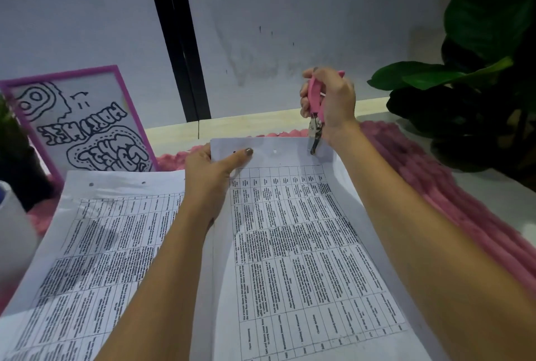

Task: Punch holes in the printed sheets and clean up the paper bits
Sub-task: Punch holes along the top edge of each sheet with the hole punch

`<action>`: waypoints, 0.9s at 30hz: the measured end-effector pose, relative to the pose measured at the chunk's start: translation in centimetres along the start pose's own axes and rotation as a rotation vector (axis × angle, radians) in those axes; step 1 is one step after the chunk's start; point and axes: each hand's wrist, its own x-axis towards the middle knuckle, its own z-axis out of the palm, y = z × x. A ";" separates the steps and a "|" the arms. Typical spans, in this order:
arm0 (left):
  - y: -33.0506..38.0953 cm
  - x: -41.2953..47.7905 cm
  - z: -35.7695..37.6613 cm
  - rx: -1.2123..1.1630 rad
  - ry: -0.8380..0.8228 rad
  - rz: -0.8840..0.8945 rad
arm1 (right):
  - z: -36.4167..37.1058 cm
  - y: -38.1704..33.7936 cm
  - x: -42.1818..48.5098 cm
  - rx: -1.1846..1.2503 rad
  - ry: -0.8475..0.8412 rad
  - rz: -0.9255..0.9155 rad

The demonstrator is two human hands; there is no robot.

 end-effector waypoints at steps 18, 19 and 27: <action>0.0 -0.3 0.1 0.038 0.025 -0.019 | -0.2 0.1 0.0 -0.014 0.074 0.036; 0.1 -0.4 0.1 0.043 0.018 -0.026 | -0.2 0.1 0.0 -0.008 0.097 0.033; 1.6 -1.2 -0.8 0.026 -0.226 -0.261 | -0.6 -0.1 0.4 0.015 0.228 0.012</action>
